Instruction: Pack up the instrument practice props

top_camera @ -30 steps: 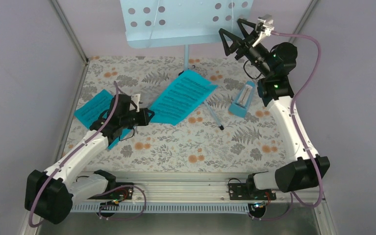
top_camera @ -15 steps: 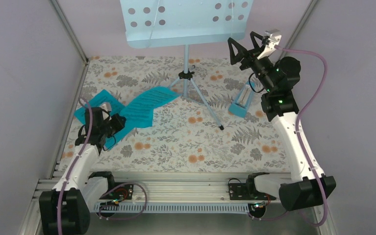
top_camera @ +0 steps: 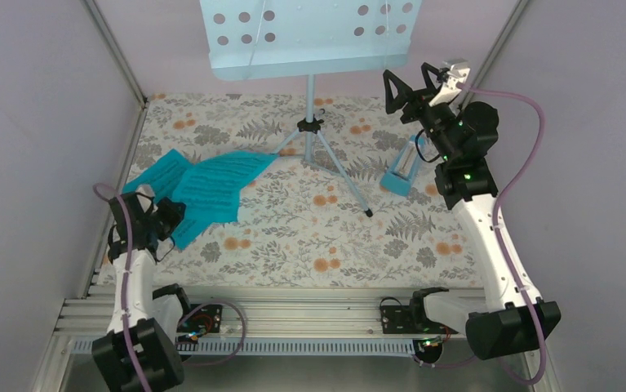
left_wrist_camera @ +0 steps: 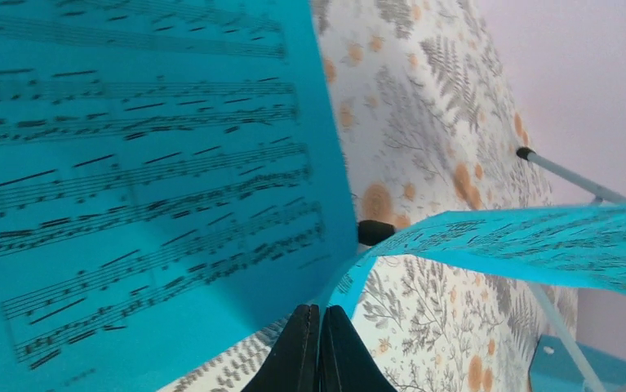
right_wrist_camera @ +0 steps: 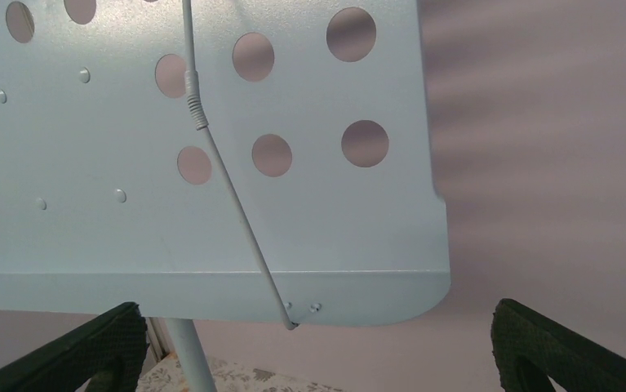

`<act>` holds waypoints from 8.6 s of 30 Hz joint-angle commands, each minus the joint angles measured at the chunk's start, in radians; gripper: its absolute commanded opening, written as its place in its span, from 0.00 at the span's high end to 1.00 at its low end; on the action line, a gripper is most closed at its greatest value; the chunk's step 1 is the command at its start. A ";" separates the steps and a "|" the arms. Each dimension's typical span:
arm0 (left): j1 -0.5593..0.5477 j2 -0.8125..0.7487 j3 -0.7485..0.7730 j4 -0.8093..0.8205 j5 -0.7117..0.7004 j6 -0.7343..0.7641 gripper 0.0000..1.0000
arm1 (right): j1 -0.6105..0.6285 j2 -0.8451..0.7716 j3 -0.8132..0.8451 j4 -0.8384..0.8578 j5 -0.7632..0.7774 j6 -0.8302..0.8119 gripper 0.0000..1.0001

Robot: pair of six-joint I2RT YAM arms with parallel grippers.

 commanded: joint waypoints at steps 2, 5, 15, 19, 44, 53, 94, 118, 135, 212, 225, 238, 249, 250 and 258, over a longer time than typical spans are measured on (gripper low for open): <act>0.155 0.097 -0.057 0.056 0.167 0.011 0.98 | 0.002 -0.031 -0.013 -0.014 0.029 -0.012 0.00; 0.209 0.163 -0.068 0.099 0.197 0.030 0.98 | 0.002 -0.038 -0.019 -0.028 0.030 -0.013 0.00; 0.296 0.326 -0.063 0.136 0.221 0.131 0.98 | 0.001 -0.068 -0.059 -0.058 0.048 0.004 0.00; 0.304 0.371 -0.058 0.157 0.244 0.143 0.97 | 0.002 -0.086 -0.084 -0.071 0.065 0.004 0.00; 0.286 0.074 0.187 -0.085 -0.100 0.259 0.00 | 0.001 0.074 -0.483 0.017 -0.255 0.214 0.00; 0.083 0.129 0.342 0.004 -0.141 0.248 0.00 | 0.001 0.280 -0.532 0.148 -0.442 0.209 0.00; -0.185 0.284 0.554 0.182 -0.260 0.552 0.00 | 0.395 0.261 -0.671 0.251 -0.316 0.131 0.00; -0.187 0.189 0.544 0.158 -0.384 0.614 0.00 | 0.337 0.417 -0.308 0.140 -0.196 -0.081 0.25; -0.187 0.192 0.532 0.167 -0.388 0.609 0.00 | 0.443 0.474 -0.259 0.160 0.161 -0.022 0.90; -0.499 0.308 0.717 0.158 -0.362 0.583 0.02 | 0.138 0.124 -0.542 0.350 -0.343 0.968 0.14; -0.498 0.327 0.712 0.152 -0.410 0.599 0.01 | 0.184 0.235 -0.515 0.377 -0.354 1.057 0.25; -0.498 0.329 0.711 0.153 -0.403 0.597 0.00 | 0.200 0.257 -0.523 0.400 -0.326 1.052 0.55; -0.498 0.326 0.711 0.153 -0.393 0.597 0.01 | 0.202 0.262 -0.524 0.414 -0.310 1.030 0.84; -0.498 0.327 0.711 0.152 -0.393 0.597 0.01 | 0.202 0.262 -0.524 0.410 -0.307 1.028 0.89; -0.499 0.328 0.709 0.152 -0.393 0.598 0.00 | 0.203 0.256 -0.550 0.415 -0.301 1.017 0.90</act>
